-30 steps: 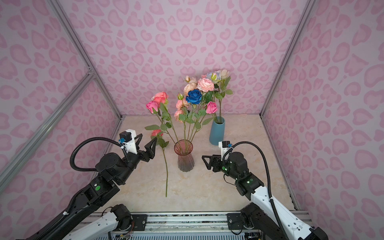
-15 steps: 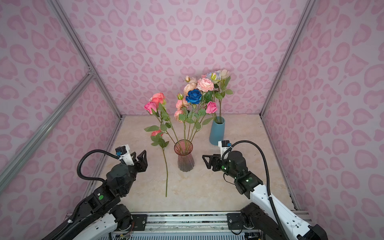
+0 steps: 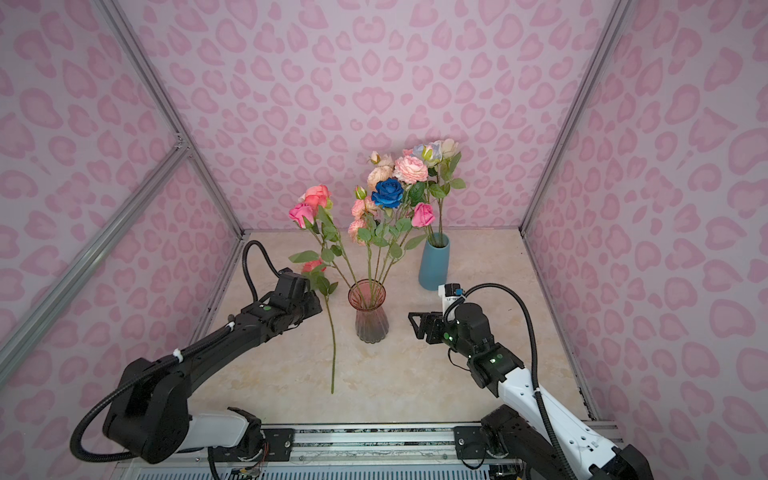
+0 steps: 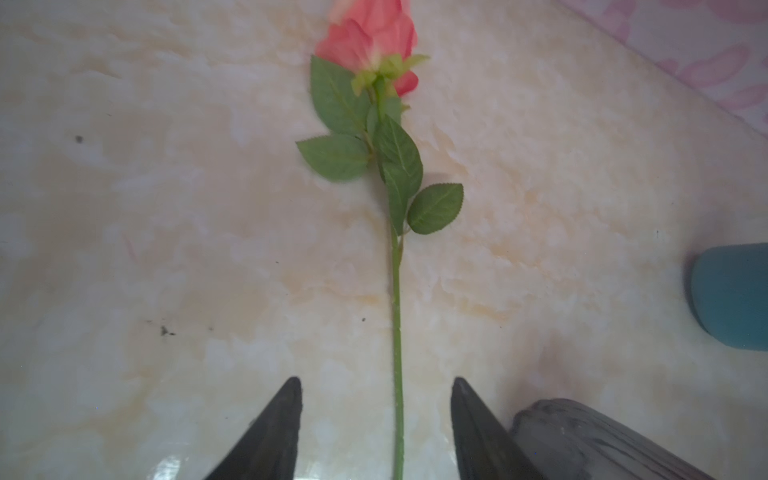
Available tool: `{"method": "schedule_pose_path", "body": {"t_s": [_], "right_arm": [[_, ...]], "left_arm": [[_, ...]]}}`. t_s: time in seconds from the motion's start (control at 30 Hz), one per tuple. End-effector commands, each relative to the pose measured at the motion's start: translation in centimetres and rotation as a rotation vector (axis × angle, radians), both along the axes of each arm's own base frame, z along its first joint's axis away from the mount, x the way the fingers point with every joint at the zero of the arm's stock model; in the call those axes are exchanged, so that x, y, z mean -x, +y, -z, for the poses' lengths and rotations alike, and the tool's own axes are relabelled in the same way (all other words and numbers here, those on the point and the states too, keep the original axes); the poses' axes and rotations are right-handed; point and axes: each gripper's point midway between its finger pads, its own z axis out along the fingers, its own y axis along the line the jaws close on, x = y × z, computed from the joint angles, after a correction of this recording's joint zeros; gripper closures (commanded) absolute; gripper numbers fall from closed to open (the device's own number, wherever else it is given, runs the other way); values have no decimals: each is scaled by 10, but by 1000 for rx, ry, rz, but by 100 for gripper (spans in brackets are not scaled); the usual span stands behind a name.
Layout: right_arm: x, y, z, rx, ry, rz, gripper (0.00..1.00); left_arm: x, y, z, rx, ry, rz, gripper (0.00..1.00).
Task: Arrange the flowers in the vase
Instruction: 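Move the open left gripper down to the coral-pink rose stem, then grasp the coral-pink rose stem with the left gripper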
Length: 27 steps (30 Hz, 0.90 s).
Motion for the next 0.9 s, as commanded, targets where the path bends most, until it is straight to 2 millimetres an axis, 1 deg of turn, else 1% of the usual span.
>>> {"method": "schedule_pose_path", "body": {"t_s": [0.0, 0.1, 0.17, 0.27, 0.3, 0.37, 0.43, 0.5, 0.53, 0.67, 0.7, 0.77, 0.87], "right_arm": [[1, -8, 7, 15, 7, 33, 19], [3, -13, 9, 11, 11, 47, 19], [5, -15, 11, 9, 12, 53, 19], [6, -19, 15, 12, 12, 65, 19], [6, -20, 16, 13, 12, 70, 19], [6, -22, 17, 12, 13, 78, 19], [6, -23, 18, 12, 15, 79, 19], [6, -23, 19, 13, 16, 77, 19], [6, -24, 19, 13, 16, 79, 19], [7, -25, 21, 8, 19, 82, 19], [7, -25, 21, 8, 19, 81, 19], [7, -26, 21, 8, 18, 82, 19], [8, -27, 19, 5, 17, 87, 19]], "left_arm": [[-4, -24, 20, 69, 109, 76, 41], [-14, -27, 38, 72, 155, 72, 41], [-20, -25, 48, 53, 178, 63, 45], [-27, -22, 61, 29, 204, 51, 47], [-30, -24, 64, 27, 208, 58, 49], [-33, -24, 72, 11, 223, 62, 52], [-37, -22, 78, -6, 233, 61, 61], [-38, -20, 83, -22, 236, 61, 65], [-38, -17, 85, -36, 236, 59, 69], [-39, -11, 95, -78, 250, 64, 75], [-38, -10, 97, -87, 255, 64, 79], [-36, -7, 97, -99, 257, 64, 88], [-30, 0, 90, -120, 237, 61, 94]]}}
